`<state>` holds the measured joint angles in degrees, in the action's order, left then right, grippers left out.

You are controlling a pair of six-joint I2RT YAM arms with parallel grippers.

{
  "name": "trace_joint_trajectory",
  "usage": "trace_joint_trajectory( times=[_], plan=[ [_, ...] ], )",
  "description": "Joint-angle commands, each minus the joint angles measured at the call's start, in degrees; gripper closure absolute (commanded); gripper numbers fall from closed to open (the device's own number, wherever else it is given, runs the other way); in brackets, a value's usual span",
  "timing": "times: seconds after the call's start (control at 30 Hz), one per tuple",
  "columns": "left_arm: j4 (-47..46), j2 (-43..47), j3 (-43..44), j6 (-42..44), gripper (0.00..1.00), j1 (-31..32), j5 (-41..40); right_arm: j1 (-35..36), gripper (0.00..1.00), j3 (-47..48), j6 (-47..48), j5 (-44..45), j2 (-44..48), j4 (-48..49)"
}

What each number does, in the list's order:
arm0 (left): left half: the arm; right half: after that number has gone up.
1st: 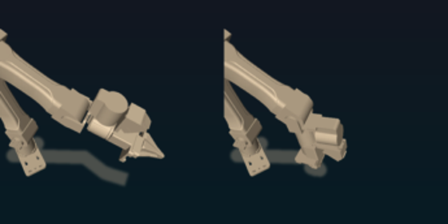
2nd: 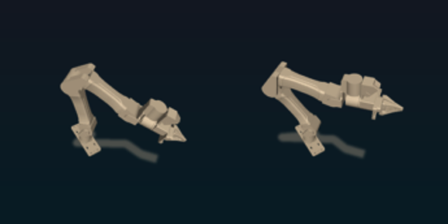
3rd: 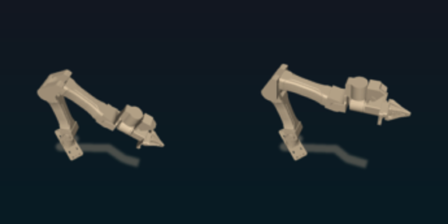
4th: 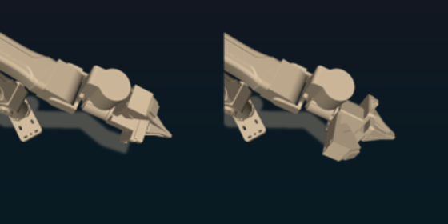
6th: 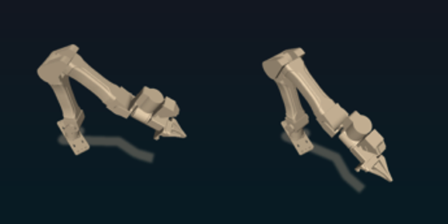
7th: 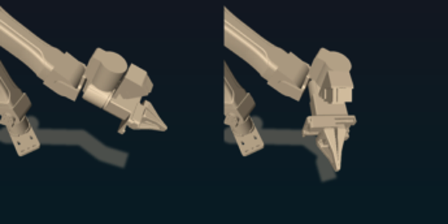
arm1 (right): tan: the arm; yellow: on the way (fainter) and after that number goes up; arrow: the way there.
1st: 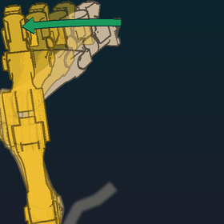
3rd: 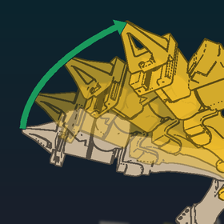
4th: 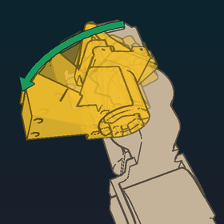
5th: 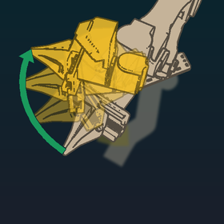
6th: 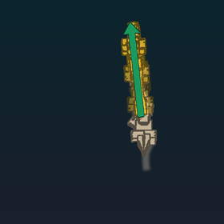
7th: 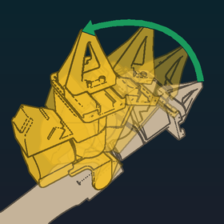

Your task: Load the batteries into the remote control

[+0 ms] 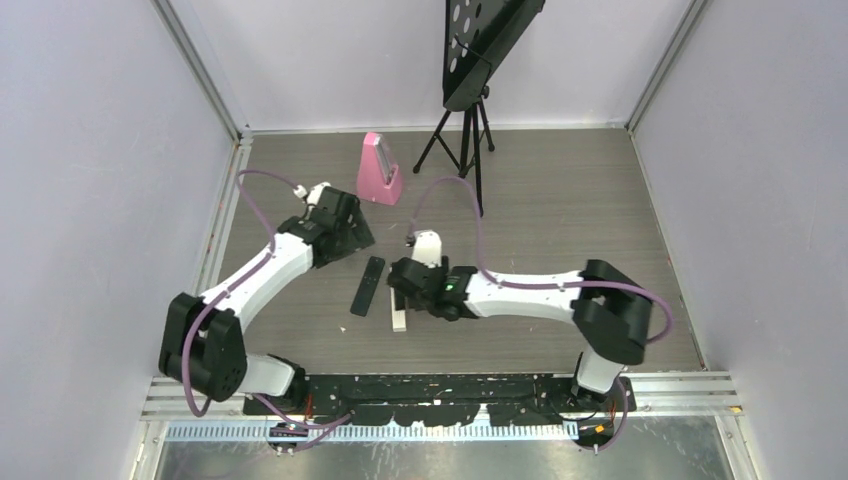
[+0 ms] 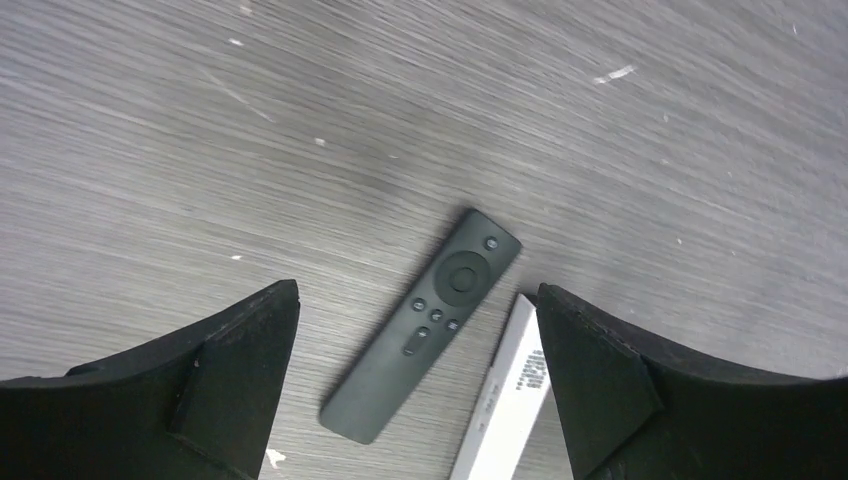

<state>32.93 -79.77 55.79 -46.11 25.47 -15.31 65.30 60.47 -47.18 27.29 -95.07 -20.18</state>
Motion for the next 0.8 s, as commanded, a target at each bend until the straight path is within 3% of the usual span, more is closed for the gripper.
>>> trace_joint_trajectory(
  times=[0.0, 0.2, 0.43, 0.67, 0.77],
  plan=[
    [1.95, 4.34, -3.02, 2.69, 0.1, -3.57, -1.85, 3.85, 0.26, 10.35, -2.39, 7.78, -7.16, -2.4],
    [1.91, 10.3, -8.16, 1.77, 0.1, -8.7, -0.92, 4.34, 0.36, 18.8, -2.75, 10.69, -15.62, -9.11],
    [2.72, 14.27, -10.01, 2.16, 0.1, -11.14, 0.61, 4.16, 0.43, 20.35, -2.46, 9.16, -18.95, -9.28],
    [2.26, 16.92, -12.04, 2.78, 0.1, -12.65, 3.19, 2.07, 0.65, 20.11, -1.72, 4.31, -19.76, -6.8],
    [1.61, 18.2, -12.68, 4.0, 0.1, -13.33, 5.61, 0.7, 0.79, 19.16, -0.58, 1.96, -18.98, -5.84]
  ],
)
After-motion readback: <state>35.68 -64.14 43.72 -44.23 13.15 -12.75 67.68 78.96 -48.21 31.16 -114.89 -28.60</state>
